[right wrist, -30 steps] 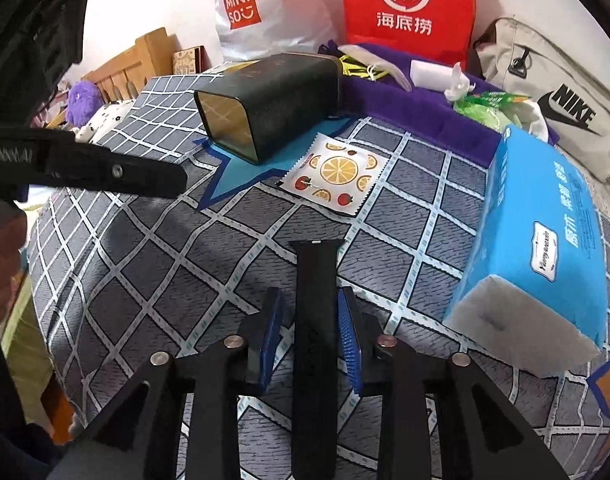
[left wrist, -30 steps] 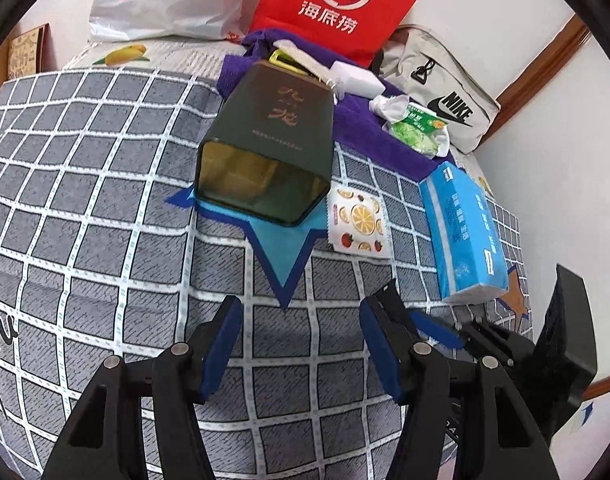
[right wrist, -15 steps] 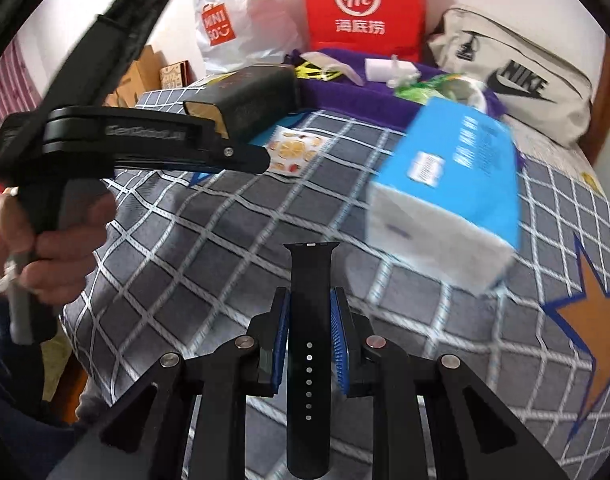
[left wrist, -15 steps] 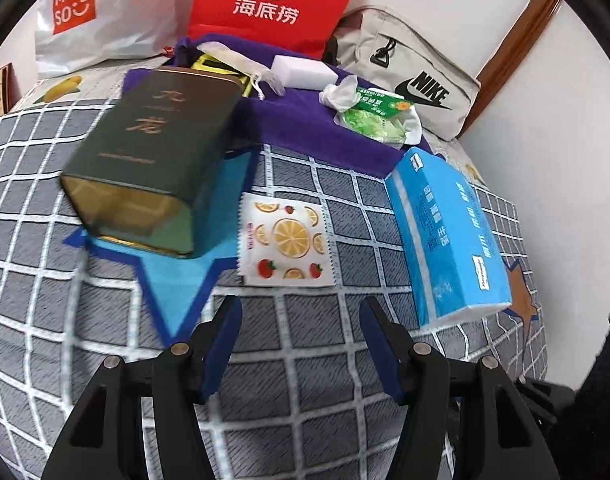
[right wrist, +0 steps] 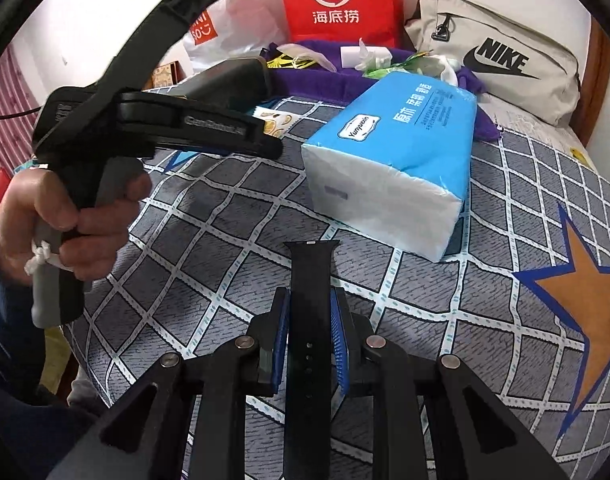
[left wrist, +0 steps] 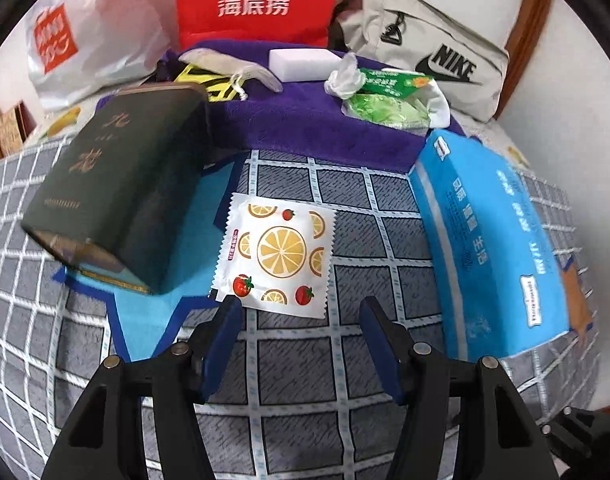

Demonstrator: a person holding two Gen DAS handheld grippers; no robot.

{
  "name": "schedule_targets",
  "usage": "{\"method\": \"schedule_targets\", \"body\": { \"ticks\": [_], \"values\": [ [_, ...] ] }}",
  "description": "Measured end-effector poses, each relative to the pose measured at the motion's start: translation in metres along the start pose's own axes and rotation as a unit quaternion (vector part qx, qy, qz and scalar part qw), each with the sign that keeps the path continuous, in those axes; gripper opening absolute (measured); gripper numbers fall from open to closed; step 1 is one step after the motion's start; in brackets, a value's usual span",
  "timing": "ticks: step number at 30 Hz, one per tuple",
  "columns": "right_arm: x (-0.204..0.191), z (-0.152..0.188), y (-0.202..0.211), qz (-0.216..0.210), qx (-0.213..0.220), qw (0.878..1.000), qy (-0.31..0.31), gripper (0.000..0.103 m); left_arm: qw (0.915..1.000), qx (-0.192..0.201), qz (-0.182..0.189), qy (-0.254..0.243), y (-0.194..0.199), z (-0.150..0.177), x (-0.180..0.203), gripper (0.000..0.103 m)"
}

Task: Organize soft objects
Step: 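Grasp the lemon-print sachet with the left gripper while the right gripper holds the watch strap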

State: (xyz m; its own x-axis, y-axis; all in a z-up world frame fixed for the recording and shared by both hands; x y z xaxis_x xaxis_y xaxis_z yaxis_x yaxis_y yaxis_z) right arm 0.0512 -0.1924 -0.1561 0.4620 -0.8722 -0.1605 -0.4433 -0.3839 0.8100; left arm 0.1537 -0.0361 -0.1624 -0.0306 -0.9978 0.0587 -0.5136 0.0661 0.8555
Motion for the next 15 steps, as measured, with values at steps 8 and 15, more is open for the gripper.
{"method": "schedule_targets", "body": {
  "ticks": [8, 15],
  "values": [
    [0.002, 0.002, -0.002, -0.011, 0.005, 1.000, -0.006, 0.021, 0.9992, 0.005, -0.026, -0.029, -0.005, -0.007, 0.009, 0.037],
    [0.002, 0.004, 0.000, -0.011, 0.010, 1.000, -0.009, 0.021, 0.9977, -0.013, 0.042, -0.052, 0.009, -0.002, 0.011, 0.021]
  ]
}}
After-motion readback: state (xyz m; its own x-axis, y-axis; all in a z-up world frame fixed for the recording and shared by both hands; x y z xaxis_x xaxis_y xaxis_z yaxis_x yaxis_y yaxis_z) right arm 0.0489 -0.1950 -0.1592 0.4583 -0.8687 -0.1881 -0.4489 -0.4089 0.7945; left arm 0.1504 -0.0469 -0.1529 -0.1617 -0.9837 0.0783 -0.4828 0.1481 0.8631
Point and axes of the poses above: each gripper's, at about its wrist camera, not at the fingertips, and y roughly against the way its jaws point, x to its right, z to its underside, the point moved 1 cm from there along -y, roughly the way its jaws point, and after that the axes turned 3 degrees about -y, right-handed, at the moved point
